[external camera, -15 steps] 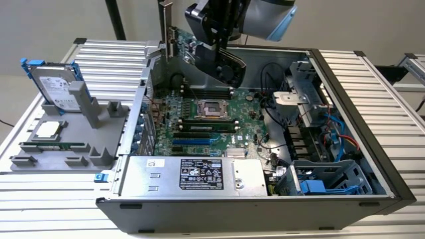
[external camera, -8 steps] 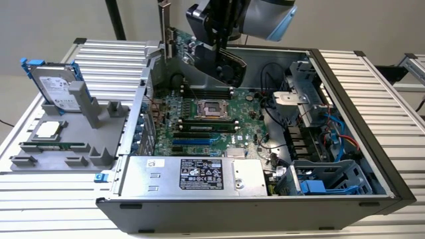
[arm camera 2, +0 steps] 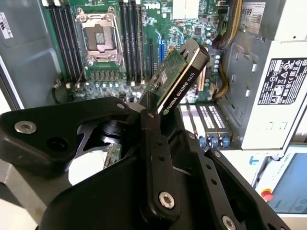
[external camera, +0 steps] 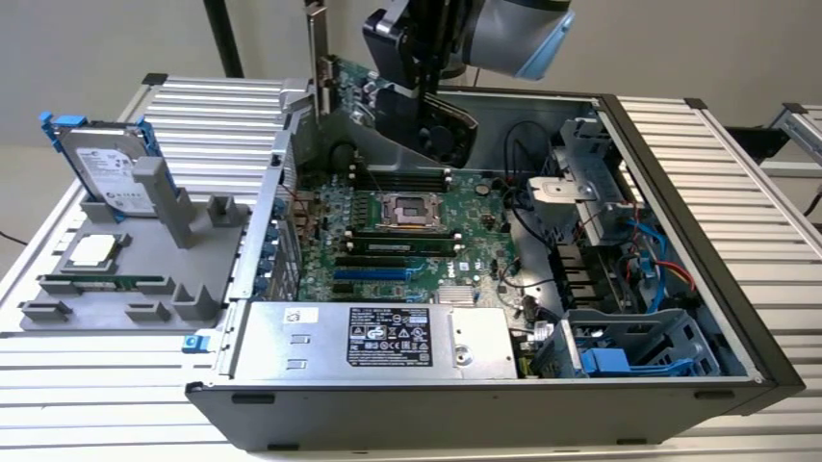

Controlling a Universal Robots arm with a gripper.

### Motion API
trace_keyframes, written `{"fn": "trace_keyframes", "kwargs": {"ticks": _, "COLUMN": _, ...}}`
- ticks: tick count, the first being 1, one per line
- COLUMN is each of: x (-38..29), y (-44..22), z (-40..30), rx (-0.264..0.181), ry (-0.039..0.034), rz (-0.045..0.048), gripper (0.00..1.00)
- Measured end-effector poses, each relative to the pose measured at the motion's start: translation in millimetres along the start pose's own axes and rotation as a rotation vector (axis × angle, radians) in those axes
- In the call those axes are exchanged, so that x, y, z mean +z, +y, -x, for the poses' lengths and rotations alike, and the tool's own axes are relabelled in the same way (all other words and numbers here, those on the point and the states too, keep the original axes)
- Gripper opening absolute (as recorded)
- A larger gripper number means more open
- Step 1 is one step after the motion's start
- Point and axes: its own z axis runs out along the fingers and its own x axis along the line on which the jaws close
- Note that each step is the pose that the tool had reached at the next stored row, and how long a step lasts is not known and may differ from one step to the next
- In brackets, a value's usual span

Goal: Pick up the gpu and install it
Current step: 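Insert the gpu into the slot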

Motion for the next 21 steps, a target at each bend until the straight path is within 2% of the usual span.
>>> {"fn": "trace_keyframes", "kwargs": {"ticks": 12, "x": 0.0, "y": 0.0, "z": 0.0, "rx": -0.068, "ry": 0.0033, "rz": 0.0011, "gripper": 0.00}}
{"fn": "trace_keyframes", "kwargs": {"ticks": 21, "x": -0.6, "y": -0.6, "z": 0.4, "rx": -0.135, "ry": 0.0066, "rz": 0.0022, "gripper": 0.00}}
